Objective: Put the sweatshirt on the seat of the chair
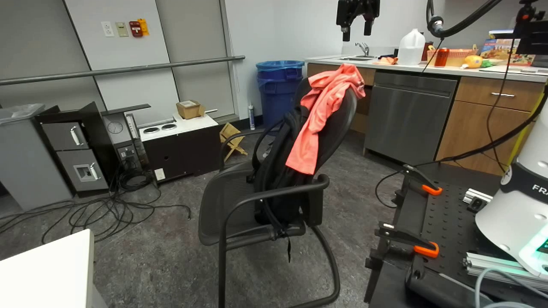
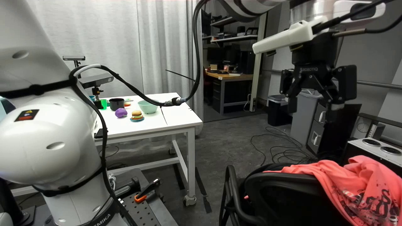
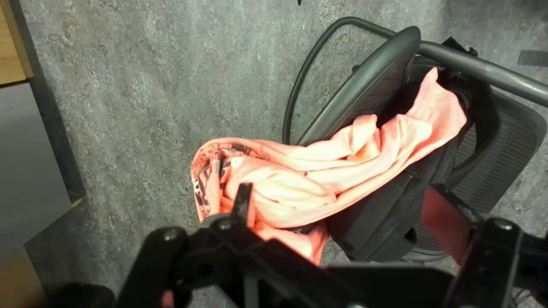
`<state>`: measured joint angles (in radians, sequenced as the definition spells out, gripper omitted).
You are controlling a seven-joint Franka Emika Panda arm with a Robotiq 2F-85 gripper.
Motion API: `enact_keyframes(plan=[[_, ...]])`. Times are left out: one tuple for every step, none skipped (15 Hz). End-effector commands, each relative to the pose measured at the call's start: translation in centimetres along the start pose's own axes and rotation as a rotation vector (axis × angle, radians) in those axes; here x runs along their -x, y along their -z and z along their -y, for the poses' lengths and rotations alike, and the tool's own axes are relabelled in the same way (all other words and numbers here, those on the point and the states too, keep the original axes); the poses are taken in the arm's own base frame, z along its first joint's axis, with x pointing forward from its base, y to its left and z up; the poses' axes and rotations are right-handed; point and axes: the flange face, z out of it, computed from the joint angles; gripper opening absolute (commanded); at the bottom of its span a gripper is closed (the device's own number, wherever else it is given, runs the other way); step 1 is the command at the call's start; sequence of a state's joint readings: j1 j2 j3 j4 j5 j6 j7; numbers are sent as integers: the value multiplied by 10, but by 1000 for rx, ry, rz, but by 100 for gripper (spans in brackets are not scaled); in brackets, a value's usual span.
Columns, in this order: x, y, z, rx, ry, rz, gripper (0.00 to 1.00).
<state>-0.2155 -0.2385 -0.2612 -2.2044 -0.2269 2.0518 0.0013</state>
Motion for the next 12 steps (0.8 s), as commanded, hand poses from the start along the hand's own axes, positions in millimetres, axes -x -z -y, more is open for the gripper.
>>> enact_keyframes(plan=[[-27,-16,-20,-9,-88,8,100],[-31,-21,-26,-9,-106,12,100],[-34,-27,-32,-13,-123,17,100],[-37,-31,-39,-14,-136,19,100],[-40,-36,-45,-18,-149,21,100],[-42,-41,-52,-24,-165,24,100],[-44,-46,-57,-27,-181,28,100],[-46,-51,-63,-32,-196,31,100],[-48,-55,-70,-38,-212,35,100],[-50,-60,-75,-45,-228,44,100],[-52,-65,-79,-55,-244,52,100],[-54,-69,-84,-64,-262,56,100]])
